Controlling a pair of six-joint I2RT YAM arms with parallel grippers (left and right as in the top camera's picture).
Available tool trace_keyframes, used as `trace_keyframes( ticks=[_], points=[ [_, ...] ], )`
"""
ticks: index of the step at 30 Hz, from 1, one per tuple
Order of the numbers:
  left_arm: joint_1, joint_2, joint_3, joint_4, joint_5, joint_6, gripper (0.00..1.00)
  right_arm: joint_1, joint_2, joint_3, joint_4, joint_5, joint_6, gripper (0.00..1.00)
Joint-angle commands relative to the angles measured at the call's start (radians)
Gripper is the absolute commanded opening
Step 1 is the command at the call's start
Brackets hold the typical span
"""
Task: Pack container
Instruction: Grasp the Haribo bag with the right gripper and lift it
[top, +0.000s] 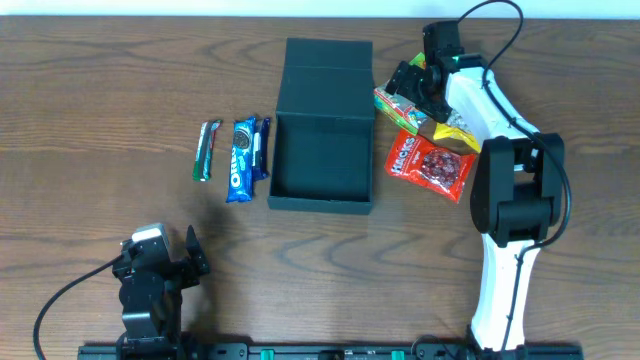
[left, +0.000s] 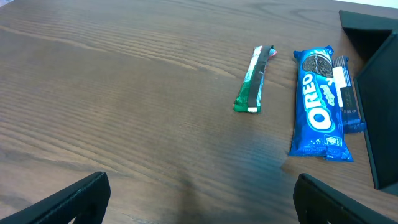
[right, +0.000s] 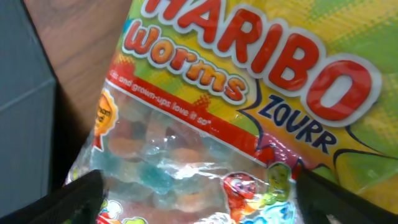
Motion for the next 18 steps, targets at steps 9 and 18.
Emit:
trace_keyframes(
  ticks=[9,18],
  points=[
    [0.006,-0.006,-0.016,0.000,-0.014,0.017,0.95,0.015,0.057,0.010,-0.001,0.005,-0.040,0.77],
    [0.006,-0.006,-0.016,0.000,-0.014,0.017,0.95,0.015,0.107,0.010,-0.026,-0.020,-0.040,0.29]
  ],
)
